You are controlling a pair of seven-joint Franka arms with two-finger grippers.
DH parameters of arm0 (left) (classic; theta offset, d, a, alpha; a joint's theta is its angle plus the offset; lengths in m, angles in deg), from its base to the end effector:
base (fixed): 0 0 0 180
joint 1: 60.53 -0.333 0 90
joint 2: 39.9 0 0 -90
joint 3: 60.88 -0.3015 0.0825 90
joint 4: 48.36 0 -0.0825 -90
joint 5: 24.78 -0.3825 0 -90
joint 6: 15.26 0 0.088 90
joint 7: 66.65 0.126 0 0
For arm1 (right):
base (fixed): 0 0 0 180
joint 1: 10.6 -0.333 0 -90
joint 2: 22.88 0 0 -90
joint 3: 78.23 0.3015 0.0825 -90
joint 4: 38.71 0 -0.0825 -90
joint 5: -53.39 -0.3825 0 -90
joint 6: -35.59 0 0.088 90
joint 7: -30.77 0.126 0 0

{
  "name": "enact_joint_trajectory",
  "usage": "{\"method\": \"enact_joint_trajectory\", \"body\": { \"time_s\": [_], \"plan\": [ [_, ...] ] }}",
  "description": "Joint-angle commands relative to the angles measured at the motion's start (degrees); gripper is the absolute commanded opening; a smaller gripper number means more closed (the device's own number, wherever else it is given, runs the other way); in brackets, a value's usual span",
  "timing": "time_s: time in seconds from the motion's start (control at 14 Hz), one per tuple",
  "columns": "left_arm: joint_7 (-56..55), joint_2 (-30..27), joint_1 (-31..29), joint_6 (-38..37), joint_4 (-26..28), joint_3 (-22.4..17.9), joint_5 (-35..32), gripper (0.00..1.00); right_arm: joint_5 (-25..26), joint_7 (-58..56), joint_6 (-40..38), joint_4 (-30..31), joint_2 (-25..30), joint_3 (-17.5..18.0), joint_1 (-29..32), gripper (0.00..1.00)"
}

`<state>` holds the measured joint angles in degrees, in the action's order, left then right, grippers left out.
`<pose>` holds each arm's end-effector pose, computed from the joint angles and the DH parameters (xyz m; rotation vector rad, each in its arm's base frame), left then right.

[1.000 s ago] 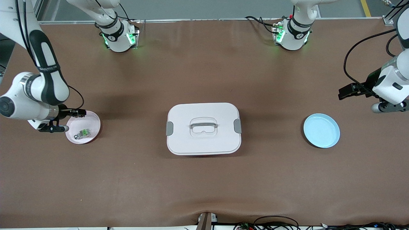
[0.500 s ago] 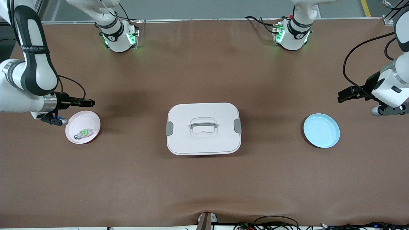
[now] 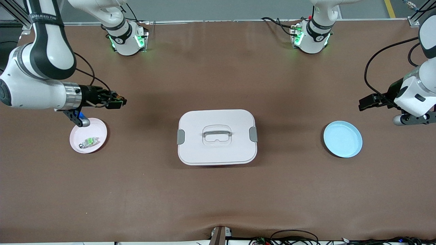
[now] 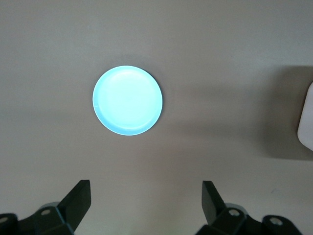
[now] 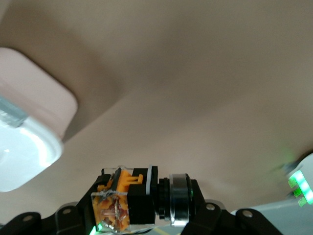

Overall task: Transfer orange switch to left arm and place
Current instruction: 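Lift the switch with the right gripper and carry it past the box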

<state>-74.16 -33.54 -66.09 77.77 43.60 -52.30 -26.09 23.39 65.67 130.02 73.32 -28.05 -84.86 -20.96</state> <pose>0.5811 -0.0243 0.5169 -3.1216 -0.1191 0.1409 0.5218 0.0944 0.3880 -2.5444 0.9201 0.7401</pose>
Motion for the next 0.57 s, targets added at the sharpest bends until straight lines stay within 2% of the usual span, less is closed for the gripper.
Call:
{"method": "enact_joint_trajectory", "body": {
  "time_s": [0.0,0.29,0.5],
  "plan": [
    [-0.1,0.3,0.0,0.2,-0.6,0.1,-0.9,1.0,-7.1,10.3,-1.3,-1.4,1.1,-0.6,-3.8,0.4],
    [-0.1,0.3,0.0,0.1,-0.4,0.1,-0.9,1.0,-17.6,24.9,1.3,-4.0,0.9,-0.6,-10.0,0.4],
    [-0.1,0.2,0.0,0.1,-0.3,0.1,-0.9,1.0,-21.3,32.0,7.0,-4.4,0.6,-0.6,-15.0,0.4]
  ]
}}
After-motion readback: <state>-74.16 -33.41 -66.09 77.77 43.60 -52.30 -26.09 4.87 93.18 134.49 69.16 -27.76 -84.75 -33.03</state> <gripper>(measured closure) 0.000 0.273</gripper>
